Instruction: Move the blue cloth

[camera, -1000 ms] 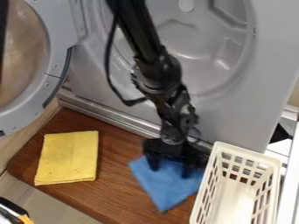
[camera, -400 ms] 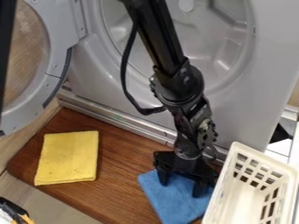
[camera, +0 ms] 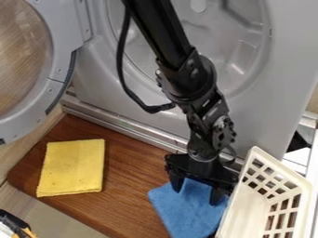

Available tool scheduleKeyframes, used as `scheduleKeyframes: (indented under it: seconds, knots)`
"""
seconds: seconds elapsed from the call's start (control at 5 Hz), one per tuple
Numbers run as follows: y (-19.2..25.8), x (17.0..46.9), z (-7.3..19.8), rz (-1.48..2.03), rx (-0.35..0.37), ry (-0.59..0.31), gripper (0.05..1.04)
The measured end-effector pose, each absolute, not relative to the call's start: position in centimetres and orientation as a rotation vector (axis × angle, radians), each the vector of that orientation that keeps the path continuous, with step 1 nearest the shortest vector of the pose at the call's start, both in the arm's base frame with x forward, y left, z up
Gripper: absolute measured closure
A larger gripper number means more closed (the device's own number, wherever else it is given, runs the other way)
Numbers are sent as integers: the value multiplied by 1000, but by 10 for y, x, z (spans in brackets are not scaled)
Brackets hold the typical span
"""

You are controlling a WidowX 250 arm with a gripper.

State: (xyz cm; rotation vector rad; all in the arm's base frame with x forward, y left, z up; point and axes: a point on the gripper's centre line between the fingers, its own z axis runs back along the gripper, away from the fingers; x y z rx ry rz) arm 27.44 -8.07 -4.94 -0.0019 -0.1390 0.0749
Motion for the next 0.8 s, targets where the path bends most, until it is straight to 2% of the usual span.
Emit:
scheduleKeyframes:
  seconds: [0.2, 0.8]
  knots:
    - [-81, 273, -48, 64, -5, -134, 84]
    - [-74, 274, 1, 94, -26, -212, 84]
